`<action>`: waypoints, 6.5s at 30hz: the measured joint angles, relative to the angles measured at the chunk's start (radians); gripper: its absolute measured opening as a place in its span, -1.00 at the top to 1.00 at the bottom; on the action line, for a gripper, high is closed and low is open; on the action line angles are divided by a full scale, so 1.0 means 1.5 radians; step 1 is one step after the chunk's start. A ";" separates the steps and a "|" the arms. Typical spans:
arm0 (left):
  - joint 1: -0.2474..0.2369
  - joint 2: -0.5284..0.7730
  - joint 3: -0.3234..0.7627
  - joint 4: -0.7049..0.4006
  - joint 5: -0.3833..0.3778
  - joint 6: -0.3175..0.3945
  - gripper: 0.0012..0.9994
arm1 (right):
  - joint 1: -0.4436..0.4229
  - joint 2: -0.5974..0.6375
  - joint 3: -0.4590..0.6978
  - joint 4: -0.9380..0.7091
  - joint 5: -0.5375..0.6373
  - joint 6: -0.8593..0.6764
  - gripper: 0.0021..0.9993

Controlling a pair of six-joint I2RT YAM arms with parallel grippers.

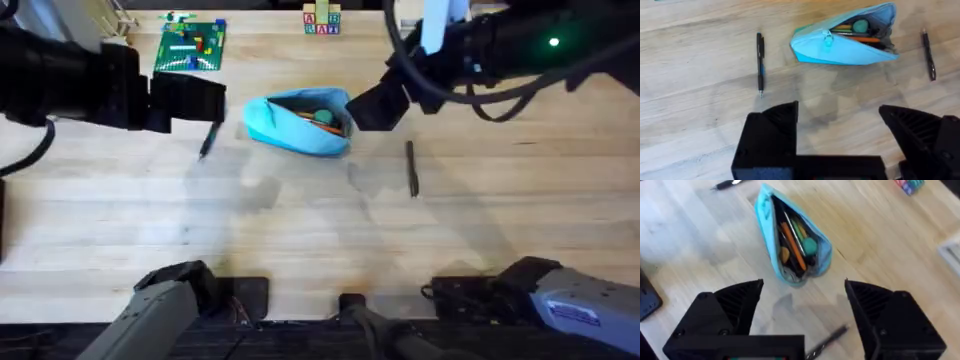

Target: Unzip the bag, pick up the pens from the table one at a time and place them inside, then zip the bag closed.

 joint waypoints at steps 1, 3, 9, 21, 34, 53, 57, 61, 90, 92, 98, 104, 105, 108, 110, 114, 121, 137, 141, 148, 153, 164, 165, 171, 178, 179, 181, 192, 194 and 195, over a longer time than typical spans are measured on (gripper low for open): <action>0.000 0.000 0.000 0.000 0.000 0.000 -0.99 | 0.000 -0.007 0.000 -0.014 0.018 0.018 -1.00; 0.000 0.000 0.000 0.000 0.000 0.000 -0.99 | 0.000 -0.018 0.000 -0.041 0.049 0.049 -1.00; 0.000 0.000 0.000 0.000 0.000 0.000 -0.99 | 0.000 -0.030 0.000 -0.126 0.152 0.124 -1.00; 0.000 0.000 0.000 0.000 -0.005 0.000 -0.99 | 0.000 -0.030 0.000 -0.269 0.312 0.288 -1.00; 0.000 0.000 0.000 0.000 -0.005 0.000 -0.99 | 0.000 0.035 0.000 -0.334 0.325 0.433 -1.00; 0.000 0.000 0.000 -0.008 -0.005 0.000 -0.99 | -0.088 0.143 -0.005 -0.245 0.233 0.494 -0.99; 0.000 0.000 0.000 -0.008 -0.005 0.000 -0.99 | -0.088 0.143 -0.039 -0.216 0.220 0.475 -0.99; 0.000 0.000 0.000 -0.008 -0.005 0.000 -0.99 | -0.088 0.143 -0.093 -0.174 0.216 0.467 -0.99; 0.000 0.000 0.000 -0.008 -0.005 0.000 -0.99 | -0.088 0.203 -0.185 -0.041 0.191 0.466 -0.96; 0.000 0.000 0.000 -0.008 -0.005 0.000 -0.99 | -0.088 0.204 -0.184 -0.042 0.195 0.466 -0.90; 0.000 0.000 0.000 -0.008 -0.005 0.000 -0.99 | -0.090 0.205 -0.184 -0.036 0.202 0.464 -0.04; 0.000 0.000 0.000 -0.008 -0.005 0.000 -0.99 | -0.091 0.205 -0.183 -0.027 0.204 0.463 0.82; 0.000 0.000 0.000 -0.008 -0.005 0.000 -0.99 | -0.092 0.205 -0.182 -0.027 0.205 0.463 0.89; 0.000 0.000 0.000 -0.008 -0.005 0.000 -0.99 | -0.092 0.206 -0.182 -0.026 0.205 0.463 0.91; 0.000 0.000 0.000 -0.008 -0.005 0.000 -0.99 | -0.092 0.206 -0.181 -0.026 0.205 0.463 0.91; 0.000 0.000 0.000 -0.008 -0.005 0.000 -0.99 | -0.092 0.206 -0.181 -0.026 0.205 0.463 0.92; 0.000 0.000 0.000 -0.008 -0.005 0.000 -0.99 | -0.092 0.205 -0.179 -0.031 0.205 0.463 0.93; 0.000 0.000 0.000 -0.008 -0.005 0.000 -0.99 | -0.092 0.044 -0.084 -0.065 0.185 0.316 0.94; 0.000 0.000 0.000 -0.008 -0.005 0.000 -0.99 | -0.092 0.002 -0.078 -0.064 0.184 0.237 0.94; 0.000 0.000 0.000 -0.008 -0.005 0.000 -0.99 | -0.092 -0.026 -0.077 -0.059 0.144 0.104 0.94; 0.000 0.000 0.000 -0.008 -0.005 0.000 -0.99 | -0.092 -0.026 -0.077 -0.024 0.058 0.020 0.94; 0.000 0.000 0.000 -0.008 -0.005 0.000 -0.99 | -0.092 -0.026 -0.077 0.027 -0.040 -0.159 0.94; 0.000 0.000 0.000 -0.008 -0.005 0.000 -0.99 | -0.092 -0.026 -0.077 0.031 -0.042 -0.169 0.94; 0.000 0.000 0.000 -0.008 -0.005 0.000 -0.99 | -0.092 -0.013 -0.077 0.067 -0.086 -0.231 0.94; 0.000 0.000 0.000 -0.008 -0.005 0.000 -0.99 | -0.088 0.039 -0.077 0.127 -0.137 -0.282 0.94; 0.000 0.000 0.000 -0.008 -0.005 0.000 -0.99 | -0.086 0.045 -0.077 0.137 -0.139 -0.285 0.94; 0.000 0.000 0.000 -0.008 -0.005 0.000 -0.99 | -0.078 0.057 -0.077 0.161 -0.144 -0.289 0.94; 0.000 0.000 0.000 -0.010 -0.005 0.000 -0.99 | -0.017 0.136 -0.077 0.285 -0.150 -0.300 0.94; 0.000 0.000 0.000 -0.010 -0.005 0.000 -0.99 | -0.008 0.148 -0.077 0.295 -0.150 -0.300 0.94; 0.000 0.000 0.000 -0.010 -0.005 0.000 -0.99 | -0.004 0.154 -0.077 0.298 -0.151 -0.300 0.94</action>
